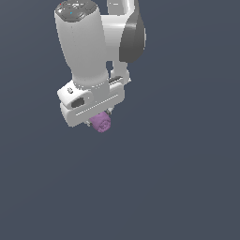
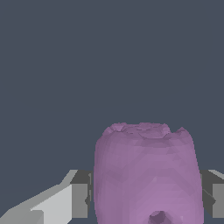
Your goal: Pick up the object and move it to a goal position.
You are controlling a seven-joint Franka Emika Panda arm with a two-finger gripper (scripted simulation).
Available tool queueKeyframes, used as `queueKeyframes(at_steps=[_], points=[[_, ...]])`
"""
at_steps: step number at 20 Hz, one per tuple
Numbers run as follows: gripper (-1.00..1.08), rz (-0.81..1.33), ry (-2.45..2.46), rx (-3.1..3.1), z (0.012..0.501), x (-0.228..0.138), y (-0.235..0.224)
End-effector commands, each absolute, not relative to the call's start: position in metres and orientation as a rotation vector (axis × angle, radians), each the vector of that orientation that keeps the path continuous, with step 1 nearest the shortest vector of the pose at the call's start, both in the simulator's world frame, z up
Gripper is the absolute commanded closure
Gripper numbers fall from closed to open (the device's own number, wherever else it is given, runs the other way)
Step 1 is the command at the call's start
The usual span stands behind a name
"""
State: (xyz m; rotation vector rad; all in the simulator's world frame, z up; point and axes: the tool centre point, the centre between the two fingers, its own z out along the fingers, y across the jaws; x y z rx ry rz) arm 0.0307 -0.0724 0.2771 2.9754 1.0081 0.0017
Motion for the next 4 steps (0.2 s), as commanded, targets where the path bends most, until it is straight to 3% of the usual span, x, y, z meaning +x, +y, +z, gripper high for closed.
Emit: queueKeyframes(at_steps=[1, 4], points=[[1.08, 0.0, 1.009, 2.975, 0.2806, 0.0316, -0.0745], [1.08, 0.0, 1.009, 2.975, 0.28, 0.0322, -0.0743]])
